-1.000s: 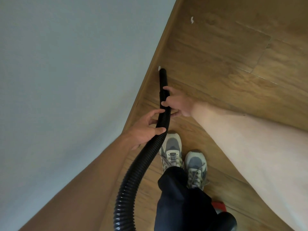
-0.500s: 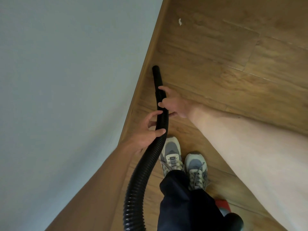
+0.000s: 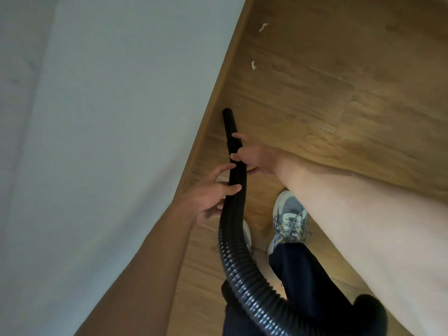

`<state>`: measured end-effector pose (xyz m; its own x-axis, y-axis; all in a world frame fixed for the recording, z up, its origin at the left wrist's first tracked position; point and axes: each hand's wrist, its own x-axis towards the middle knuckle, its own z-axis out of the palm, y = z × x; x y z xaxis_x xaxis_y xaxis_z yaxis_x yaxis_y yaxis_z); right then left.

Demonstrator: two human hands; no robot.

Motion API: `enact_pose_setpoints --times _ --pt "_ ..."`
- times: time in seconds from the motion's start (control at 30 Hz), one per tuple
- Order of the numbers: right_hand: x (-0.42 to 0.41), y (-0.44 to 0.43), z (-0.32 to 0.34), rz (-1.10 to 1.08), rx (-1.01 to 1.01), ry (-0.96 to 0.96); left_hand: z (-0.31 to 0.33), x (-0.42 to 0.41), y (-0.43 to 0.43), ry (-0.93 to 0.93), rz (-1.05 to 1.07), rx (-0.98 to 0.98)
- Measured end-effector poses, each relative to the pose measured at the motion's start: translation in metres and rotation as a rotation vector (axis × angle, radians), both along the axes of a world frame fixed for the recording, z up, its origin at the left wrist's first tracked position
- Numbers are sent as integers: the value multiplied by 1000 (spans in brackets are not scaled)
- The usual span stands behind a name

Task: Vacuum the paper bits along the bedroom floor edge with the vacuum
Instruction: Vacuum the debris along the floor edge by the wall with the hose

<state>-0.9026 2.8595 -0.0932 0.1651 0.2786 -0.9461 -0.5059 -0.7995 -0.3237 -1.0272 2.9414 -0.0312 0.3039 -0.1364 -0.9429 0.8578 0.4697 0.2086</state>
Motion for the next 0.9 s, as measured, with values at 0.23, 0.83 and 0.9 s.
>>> enact_pose_setpoints --times 0.23,0.83,0.9 --pt "35 10 3 -35 7 -57 0 34 -7 -36 111 46" --pt "126 -19 -19 78 30 -2 -22 119 -56 14 103 179" --pt "132 -23 -22 105 39 13 -22 123 -59 26 104 176"
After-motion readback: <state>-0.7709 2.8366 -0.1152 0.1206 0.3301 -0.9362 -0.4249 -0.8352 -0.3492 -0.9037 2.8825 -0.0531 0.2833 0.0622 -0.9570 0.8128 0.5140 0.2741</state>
